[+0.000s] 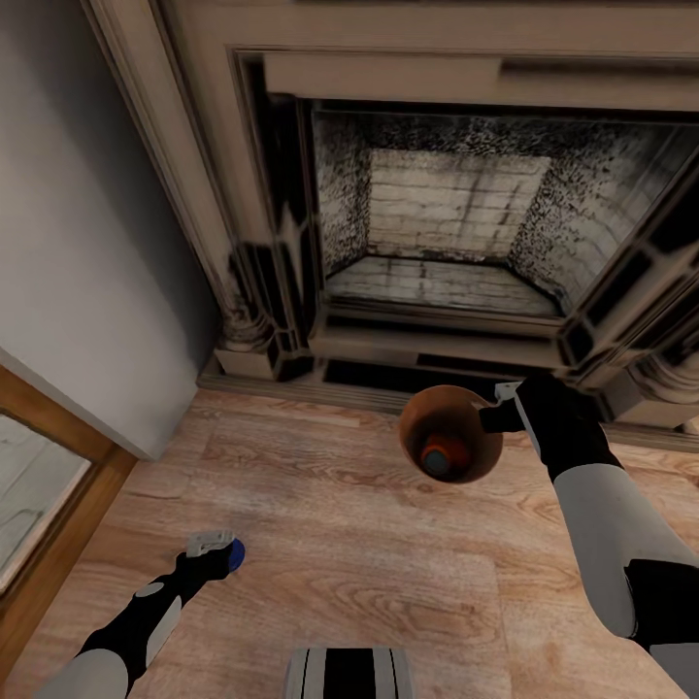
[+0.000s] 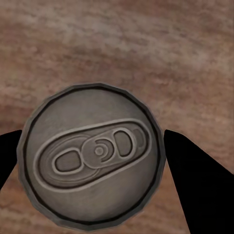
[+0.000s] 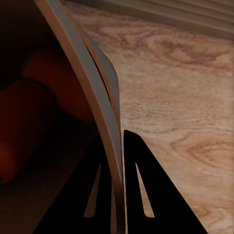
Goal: Put the three can of soda from the living room inside the tash can in the kitchen.
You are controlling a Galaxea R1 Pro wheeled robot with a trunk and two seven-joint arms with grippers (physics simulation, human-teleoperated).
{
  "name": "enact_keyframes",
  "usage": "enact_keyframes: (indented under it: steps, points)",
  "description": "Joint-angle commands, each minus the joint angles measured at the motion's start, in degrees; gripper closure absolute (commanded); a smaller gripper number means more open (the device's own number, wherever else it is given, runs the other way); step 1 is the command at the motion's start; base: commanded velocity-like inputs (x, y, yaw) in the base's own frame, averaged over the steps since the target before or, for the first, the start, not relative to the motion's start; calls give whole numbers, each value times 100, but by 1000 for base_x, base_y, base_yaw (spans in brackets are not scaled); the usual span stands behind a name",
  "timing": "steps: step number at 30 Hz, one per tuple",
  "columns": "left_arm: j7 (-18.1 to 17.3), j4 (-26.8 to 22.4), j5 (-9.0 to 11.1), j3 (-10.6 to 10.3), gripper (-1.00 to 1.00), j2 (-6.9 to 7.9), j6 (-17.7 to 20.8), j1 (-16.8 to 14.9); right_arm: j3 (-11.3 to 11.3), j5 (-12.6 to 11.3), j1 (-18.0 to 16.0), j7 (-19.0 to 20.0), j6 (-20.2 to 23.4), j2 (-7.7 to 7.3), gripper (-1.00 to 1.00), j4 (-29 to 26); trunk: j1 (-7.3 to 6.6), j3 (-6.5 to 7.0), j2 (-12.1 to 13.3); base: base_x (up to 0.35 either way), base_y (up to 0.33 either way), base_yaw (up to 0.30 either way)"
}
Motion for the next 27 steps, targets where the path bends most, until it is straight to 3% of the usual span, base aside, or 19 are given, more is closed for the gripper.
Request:
enact_keyframes:
  steps: [1, 4, 27]
  points:
    - [16, 6, -27, 8, 100, 1, 1, 2, -3, -87, -2, 21, 9, 2, 100, -1, 0, 0, 0, 0, 0, 0]
    - [16, 10, -27, 7, 100, 1, 20, 2, 0, -87, -2, 21, 9, -2, 100, 0, 0, 0, 0, 0, 0, 0]
    - [-9, 6, -20, 8, 100, -7, 175, 2, -5, -87, 34, 22, 9, 16, 100, 245, -59, 510, 31, 0, 0, 0]
